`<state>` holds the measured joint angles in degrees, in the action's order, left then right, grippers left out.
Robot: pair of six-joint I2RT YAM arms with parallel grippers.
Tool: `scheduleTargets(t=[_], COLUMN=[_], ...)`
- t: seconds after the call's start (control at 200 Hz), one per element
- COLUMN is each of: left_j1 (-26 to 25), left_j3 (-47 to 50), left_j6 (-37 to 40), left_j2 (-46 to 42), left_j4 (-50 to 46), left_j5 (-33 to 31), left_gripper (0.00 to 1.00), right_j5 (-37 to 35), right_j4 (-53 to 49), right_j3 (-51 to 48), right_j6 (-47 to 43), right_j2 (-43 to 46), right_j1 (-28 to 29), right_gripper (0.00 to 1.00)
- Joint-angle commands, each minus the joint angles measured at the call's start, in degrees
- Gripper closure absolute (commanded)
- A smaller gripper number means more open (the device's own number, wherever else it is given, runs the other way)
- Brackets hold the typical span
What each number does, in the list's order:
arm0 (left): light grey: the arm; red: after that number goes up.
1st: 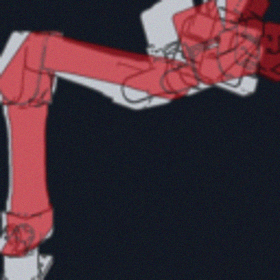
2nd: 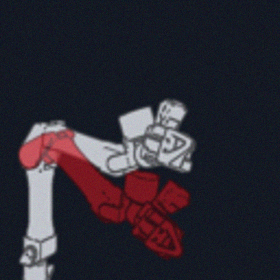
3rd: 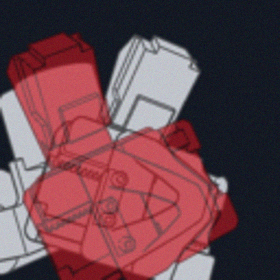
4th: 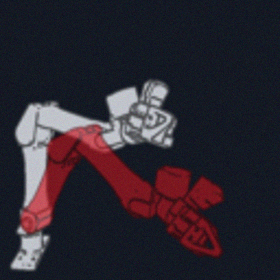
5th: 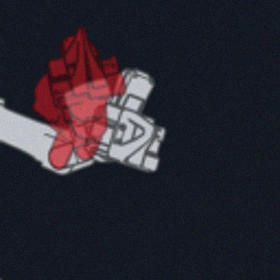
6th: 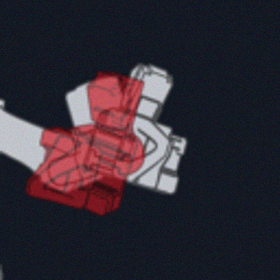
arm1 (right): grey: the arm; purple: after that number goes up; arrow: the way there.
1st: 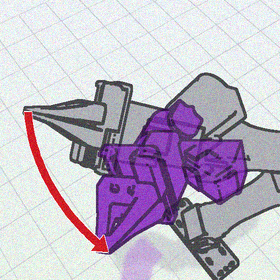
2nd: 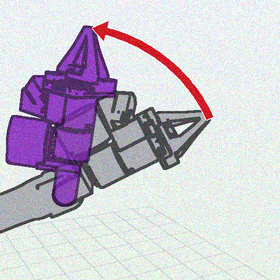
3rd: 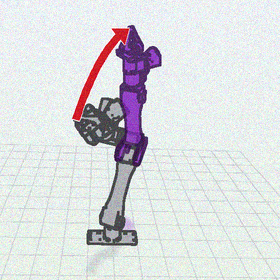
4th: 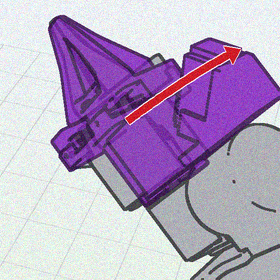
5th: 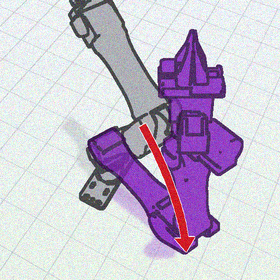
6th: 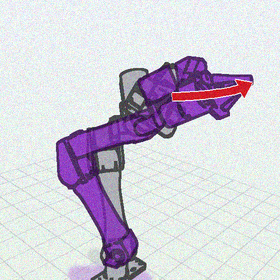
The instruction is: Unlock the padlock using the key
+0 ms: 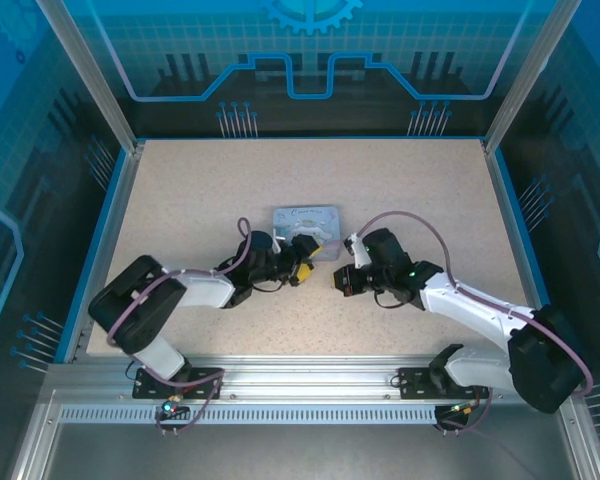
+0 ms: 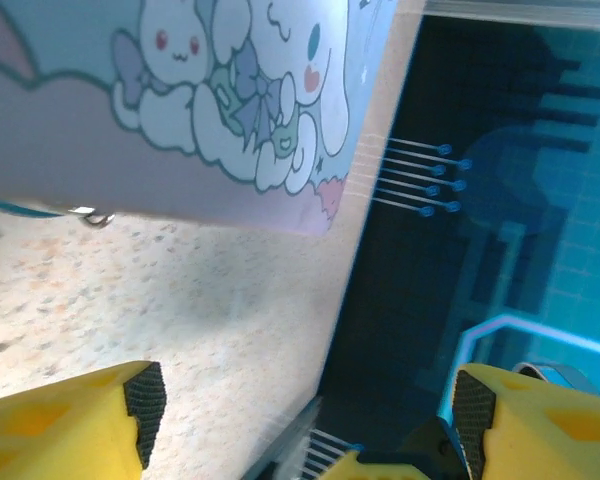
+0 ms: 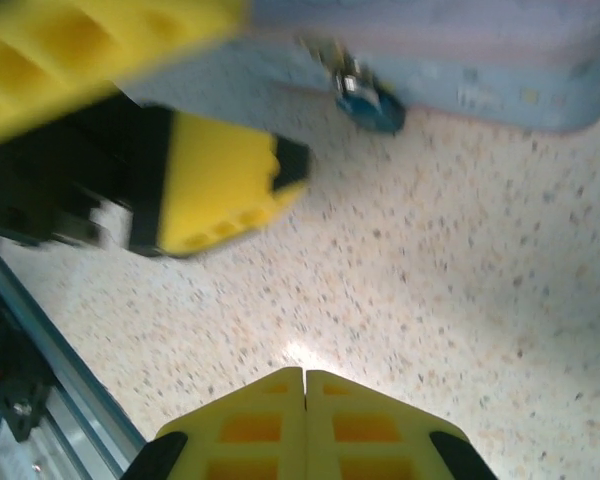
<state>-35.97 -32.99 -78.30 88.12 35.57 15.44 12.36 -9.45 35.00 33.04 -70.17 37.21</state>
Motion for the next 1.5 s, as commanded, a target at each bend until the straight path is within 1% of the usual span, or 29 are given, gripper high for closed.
scheduleTargets(t=[0.0, 0.05, 0.07, 0.09, 0.12, 0.135, 0.155, 0.2, 0.24, 0.375, 0.655, 0.805, 1.035, 1.206, 1.496], left_j1=[-0.6, -0.5, -0.5, -0.5, -0.5, -0.5, -0.5, -0.5, -0.5, -0.5, -0.5, -0.5, -0.5, -0.4, -0.5], left_j3=[-5.2, -6.8, -7.4, -7.8, -8.5, -8.8, -9.3, -10.2, -10.8, -10.7, -11.5, -11.5, -11.6, -11.2, -11.1], left_j6=[15.4, 19.2, 20.5, 21.6, 23.2, 23.9, 24.6, 26.2, 27.0, 27.9, 28.7, 28.6, 28.4, 28.2, 28.0], left_j2=[-9.7, -12.9, -14.0, -15.0, -16.3, -16.8, -17.5, -18.7, -19.6, -21.6, -21.9, -21.7, -21.8, -21.7, -21.5], left_j4=[-22.0, -28.5, -30.6, -32.1, -34.0, -34.8, -35.8, -38.2, -39.8, -40.8, -41.8, -41.1, -41.0, -40.5, -39.6], left_j5=[-6.9, -9.8, -10.8, -11.5, -12.2, -12.4, -12.7, -13.5, -14.3, -15.4, -14.9, -14.4, -14.2, -14.4, -14.1], left_gripper=[0.17, 0.14, 0.13, 0.12, 0.11, 0.10, 0.10, 0.09, 0.07, 0.01, 0.01, 0.01, 0.01, 0.01, 0.01], right_j5=[-2.3, -2.4, -2.4, -2.6, -3.0, -3.3, -3.5, -4.2, -4.9, -7.3, -14.5, -17.0, -17.1, -17.2, -19.8], right_j4=[0.1, 0.6, 0.5, 0.3, -0.2, -0.3, -0.4, -0.7, -1.2, -4.4, -12.4, -12.7, -11.3, -11.7, -14.5], right_j3=[-2.7, -3.2, -3.3, -3.2, -3.3, -3.3, -3.3, -3.2, -2.9, -0.7, 1.9, 1.7, 3.0, 3.7, 3.9], right_j6=[1.7, 1.9, 1.9, 1.8, 1.7, 1.7, 1.7, 1.7, 1.5, 0.2, -2.1, -1.3, -0.8, -0.6, 0.3], right_j2=[-0.5, -1.0, -1.2, -1.6, -2.0, -2.0, -2.2, -2.1, -2.0, -2.7, -5.6, -8.1, -11.2, -12.1, -12.3], right_j1=[0.8, 0.8, 0.9, 0.8, 0.9, 0.9, 0.9, 1.0, 1.0, 1.2, 4.2, 4.3, 4.9, 5.6, 7.9], right_gripper=[1.00, 1.00, 0.93, 0.84, 0.67, 0.60, 0.54, 0.46, 0.43, 0.43, 0.45, 0.50, 0.56, 0.62, 0.65])
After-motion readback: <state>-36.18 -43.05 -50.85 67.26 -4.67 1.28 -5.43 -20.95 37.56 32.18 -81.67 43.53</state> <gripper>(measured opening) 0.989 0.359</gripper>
